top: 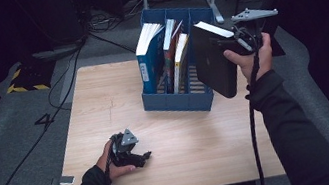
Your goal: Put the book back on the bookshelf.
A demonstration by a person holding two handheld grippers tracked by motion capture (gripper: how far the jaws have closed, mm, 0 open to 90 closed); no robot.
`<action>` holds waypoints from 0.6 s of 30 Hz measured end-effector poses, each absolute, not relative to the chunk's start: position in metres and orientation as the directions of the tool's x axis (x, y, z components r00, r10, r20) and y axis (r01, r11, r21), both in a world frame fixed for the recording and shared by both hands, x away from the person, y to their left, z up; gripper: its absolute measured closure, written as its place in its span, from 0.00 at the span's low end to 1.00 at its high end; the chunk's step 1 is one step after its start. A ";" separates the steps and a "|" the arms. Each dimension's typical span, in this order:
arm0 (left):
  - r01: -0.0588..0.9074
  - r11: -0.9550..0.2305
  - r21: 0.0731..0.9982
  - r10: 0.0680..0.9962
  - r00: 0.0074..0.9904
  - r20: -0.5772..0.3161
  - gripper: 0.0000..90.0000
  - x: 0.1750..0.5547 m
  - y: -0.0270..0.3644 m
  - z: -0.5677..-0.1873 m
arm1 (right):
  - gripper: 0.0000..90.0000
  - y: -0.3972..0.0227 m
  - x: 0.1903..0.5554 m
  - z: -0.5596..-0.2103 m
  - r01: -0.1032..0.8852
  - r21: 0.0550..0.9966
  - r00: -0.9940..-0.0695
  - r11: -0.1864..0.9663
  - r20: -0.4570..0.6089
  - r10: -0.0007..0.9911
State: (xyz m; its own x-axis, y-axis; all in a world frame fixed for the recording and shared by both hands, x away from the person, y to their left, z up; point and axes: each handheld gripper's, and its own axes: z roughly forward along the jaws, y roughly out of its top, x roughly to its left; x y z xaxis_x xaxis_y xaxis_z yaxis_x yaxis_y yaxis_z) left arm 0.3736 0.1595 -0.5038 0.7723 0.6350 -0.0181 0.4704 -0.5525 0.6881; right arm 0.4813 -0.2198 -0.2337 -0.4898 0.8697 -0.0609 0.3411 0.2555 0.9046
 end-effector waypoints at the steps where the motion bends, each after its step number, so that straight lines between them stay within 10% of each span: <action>1: 0.470 -0.552 0.688 0.635 0.772 -0.018 0.17 0.374 0.159 -0.504 | 0.59 -0.220 0.481 -0.234 0.341 0.905 -0.490 0.255 -0.061 0.870; 18: 0.466 -0.557 0.687 0.631 0.775 -0.014 0.17 0.374 0.159 -0.504 | 0.59 -0.199 0.525 -0.251 0.382 0.906 -0.362 0.181 -0.033 0.932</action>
State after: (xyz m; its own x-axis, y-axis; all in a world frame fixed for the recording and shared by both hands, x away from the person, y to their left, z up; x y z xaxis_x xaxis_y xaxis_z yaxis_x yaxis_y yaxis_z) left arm 0.3738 0.1594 -0.5036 0.7753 0.6314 -0.0139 0.4663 -0.5573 0.6870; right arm 0.5246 -0.1988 -0.2514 -0.3621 0.9315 -0.0332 0.3816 0.1807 0.9065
